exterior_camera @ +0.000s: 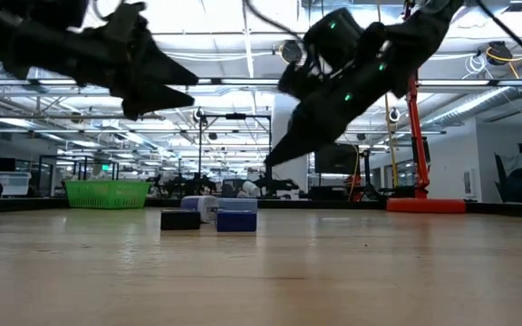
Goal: Pick & Place Office items
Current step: Put the light blue charger adapter into the top green basket
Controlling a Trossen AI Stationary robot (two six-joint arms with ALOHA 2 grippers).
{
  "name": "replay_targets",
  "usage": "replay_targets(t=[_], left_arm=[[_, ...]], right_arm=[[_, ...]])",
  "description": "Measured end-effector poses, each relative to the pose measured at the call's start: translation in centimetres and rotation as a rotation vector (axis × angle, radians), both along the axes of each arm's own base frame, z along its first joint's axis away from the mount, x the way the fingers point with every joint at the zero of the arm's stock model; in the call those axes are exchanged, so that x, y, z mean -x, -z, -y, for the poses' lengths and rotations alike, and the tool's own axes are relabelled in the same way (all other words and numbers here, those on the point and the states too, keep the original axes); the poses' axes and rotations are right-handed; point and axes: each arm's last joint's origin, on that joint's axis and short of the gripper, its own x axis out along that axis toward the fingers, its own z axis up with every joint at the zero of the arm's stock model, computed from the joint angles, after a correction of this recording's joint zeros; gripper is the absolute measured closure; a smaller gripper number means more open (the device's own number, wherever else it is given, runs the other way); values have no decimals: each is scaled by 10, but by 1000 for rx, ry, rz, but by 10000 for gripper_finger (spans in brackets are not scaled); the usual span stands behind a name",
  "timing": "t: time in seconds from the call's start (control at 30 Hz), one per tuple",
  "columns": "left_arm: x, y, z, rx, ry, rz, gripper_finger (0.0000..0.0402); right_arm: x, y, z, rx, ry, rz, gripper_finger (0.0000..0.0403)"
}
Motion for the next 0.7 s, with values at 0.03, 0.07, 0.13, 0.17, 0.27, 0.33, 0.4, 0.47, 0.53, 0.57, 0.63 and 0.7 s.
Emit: replay_targets(t=[0.03, 0.07, 0.13, 0.17, 0.27, 0.33, 0.4, 0.47, 0.53, 0.57, 0.63, 0.7], left_arm=[[-8, -4, 1, -6, -13, -49, 146], [-14, -6, 2, -8, -25, -96, 146], [-26, -7, 3, -17, -45, -182, 146], [-33, -9, 3, -20, -50, -205, 146], [-51, -7, 0, -1, -76, -257, 146], [-64, -5, -6, 55, -97, -269, 146], [-72, 0, -12, 89, -118, -322, 146], [-83, 6, -16, 93, -126, -368, 146], [-90, 16, -16, 63, -120, -438, 146], [-95, 20, -16, 38, -108, -459, 146], [-104, 25, -16, -10, -86, -495, 146], [-112, 31, -15, -55, -60, -524, 146]], right_arm=[[5, -6, -1, -14, -21, 9, 225], [8, -11, -1, -34, -50, 32, 225], [19, -22, -2, -74, -114, 79, 225], [25, -28, -2, -97, -147, 104, 226], [44, -42, -3, -133, -201, 184, 225], [59, -50, -4, -140, -200, 227, 221], [73, -57, -5, -139, -199, 278, 215], [88, -63, -7, -137, -190, 319, 210], [101, -68, -8, -126, -194, 376, 205], [108, -70, -9, -120, -196, 401, 203], [119, -72, -10, -107, -203, 463, 200], [130, -70, -12, -95, -205, 515, 198]])
